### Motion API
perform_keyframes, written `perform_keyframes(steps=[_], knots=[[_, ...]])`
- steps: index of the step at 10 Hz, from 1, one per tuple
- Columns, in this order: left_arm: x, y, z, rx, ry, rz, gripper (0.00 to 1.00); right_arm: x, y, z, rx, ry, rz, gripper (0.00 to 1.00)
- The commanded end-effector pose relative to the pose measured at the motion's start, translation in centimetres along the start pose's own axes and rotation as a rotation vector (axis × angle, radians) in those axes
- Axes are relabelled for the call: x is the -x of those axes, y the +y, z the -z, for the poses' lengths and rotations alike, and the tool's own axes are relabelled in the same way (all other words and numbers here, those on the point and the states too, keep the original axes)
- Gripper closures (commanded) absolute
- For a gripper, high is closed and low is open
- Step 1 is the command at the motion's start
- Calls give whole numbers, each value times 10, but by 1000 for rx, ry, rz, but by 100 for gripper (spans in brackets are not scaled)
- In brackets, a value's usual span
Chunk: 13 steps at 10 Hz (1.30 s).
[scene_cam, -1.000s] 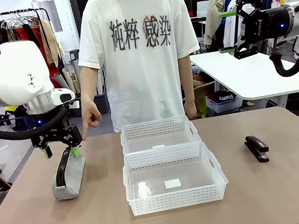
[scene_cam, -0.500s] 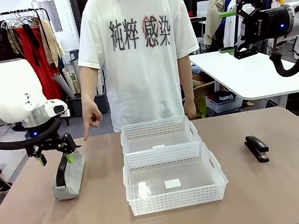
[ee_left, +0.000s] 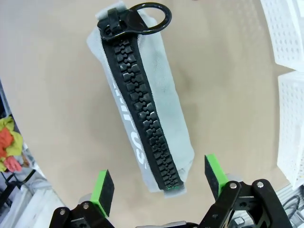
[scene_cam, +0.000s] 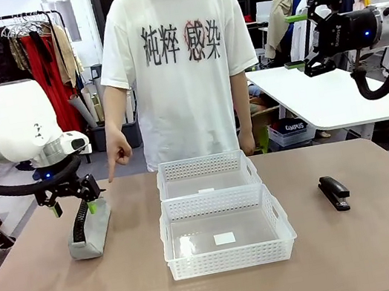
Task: Distribute items into two baskets.
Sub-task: Pick up the Pencil pouch that the person points to.
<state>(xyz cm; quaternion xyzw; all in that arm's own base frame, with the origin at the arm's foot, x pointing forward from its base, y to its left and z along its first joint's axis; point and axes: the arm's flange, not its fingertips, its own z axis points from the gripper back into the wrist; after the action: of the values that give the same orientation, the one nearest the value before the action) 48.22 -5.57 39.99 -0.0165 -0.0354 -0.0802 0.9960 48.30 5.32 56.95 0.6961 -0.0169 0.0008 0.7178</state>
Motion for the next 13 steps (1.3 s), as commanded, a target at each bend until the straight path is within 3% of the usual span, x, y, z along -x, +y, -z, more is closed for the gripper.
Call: perform_keyframes(steps=[1, 6, 7, 12, 13], knots=[[-2, 2, 0, -56, -24, -32, 0, 0, 1, 0, 1, -2, -2, 0], [-19, 1, 23, -81, -19, -81, 0, 0, 1, 0, 1, -2, -2, 0], [-19, 3, 26, -112, -18, -54, 4, 0, 1, 0, 1, -2, -2, 0], [-16, 2, 23, -140, -29, -60, 100, 0, 1, 0, 1, -2, -2, 0], [-16, 2, 23, -139, -23, -63, 100, 0, 1, 0, 1, -2, -2, 0]])
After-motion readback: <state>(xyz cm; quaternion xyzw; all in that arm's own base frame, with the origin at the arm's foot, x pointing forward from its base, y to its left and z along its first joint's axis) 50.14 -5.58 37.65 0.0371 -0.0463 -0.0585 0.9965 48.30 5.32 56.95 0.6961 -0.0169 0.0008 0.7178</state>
